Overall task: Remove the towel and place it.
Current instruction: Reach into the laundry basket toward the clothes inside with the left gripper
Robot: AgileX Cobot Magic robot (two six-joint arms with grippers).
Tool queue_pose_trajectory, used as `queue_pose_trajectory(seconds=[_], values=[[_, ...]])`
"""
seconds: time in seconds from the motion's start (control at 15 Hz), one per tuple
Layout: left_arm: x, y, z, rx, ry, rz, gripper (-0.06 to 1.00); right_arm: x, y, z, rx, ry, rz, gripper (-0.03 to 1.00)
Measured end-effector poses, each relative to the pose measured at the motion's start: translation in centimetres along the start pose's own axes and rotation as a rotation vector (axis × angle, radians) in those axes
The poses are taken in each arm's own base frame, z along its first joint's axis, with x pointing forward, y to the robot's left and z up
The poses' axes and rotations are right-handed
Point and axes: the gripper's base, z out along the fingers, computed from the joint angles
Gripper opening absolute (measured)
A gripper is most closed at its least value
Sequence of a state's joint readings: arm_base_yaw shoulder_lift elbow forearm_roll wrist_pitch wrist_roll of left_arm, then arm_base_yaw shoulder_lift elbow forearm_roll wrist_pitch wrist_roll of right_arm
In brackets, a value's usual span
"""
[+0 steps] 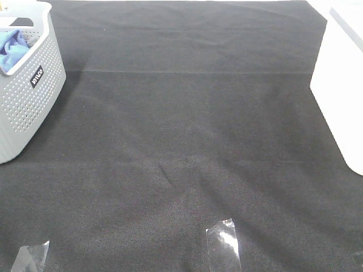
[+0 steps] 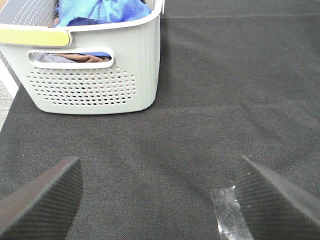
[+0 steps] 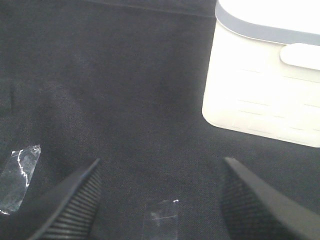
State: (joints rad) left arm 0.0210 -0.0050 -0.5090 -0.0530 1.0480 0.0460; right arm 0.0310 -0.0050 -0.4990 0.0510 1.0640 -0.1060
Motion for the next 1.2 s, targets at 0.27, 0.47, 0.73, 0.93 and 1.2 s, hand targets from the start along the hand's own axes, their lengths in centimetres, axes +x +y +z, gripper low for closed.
queue_pose_trajectory(seconds=[0.27, 0.47, 0.73, 0.93, 1.2], values=[[0.0, 0.0, 0.0, 0.0, 0.0, 0.0, 0.77, 0.0, 0.0, 0.0, 0.0, 0.0, 0.0, 0.64], [0.0, 0.0, 0.0, 0.0, 0.0, 0.0, 0.77, 0.0, 0.0, 0.0, 0.0, 0.0, 0.0, 0.64], [0.0, 0.02, 0.0, -0.002, 0.0, 0.004, 0.88, 0.0, 0.01, 0.0, -0.001, 0.0, 0.0, 0.64], [0.0, 0.05, 0.0, -0.005, 0.0, 0.008, 0.99, 0.0, 0.01, 0.0, -0.001, 0.0, 0.0, 0.64], [0.0, 0.06, 0.0, -0.006, 0.0, 0.009, 0.99, 0.0, 0.01, 0.0, -0.001, 0.0, 0.0, 0.64]])
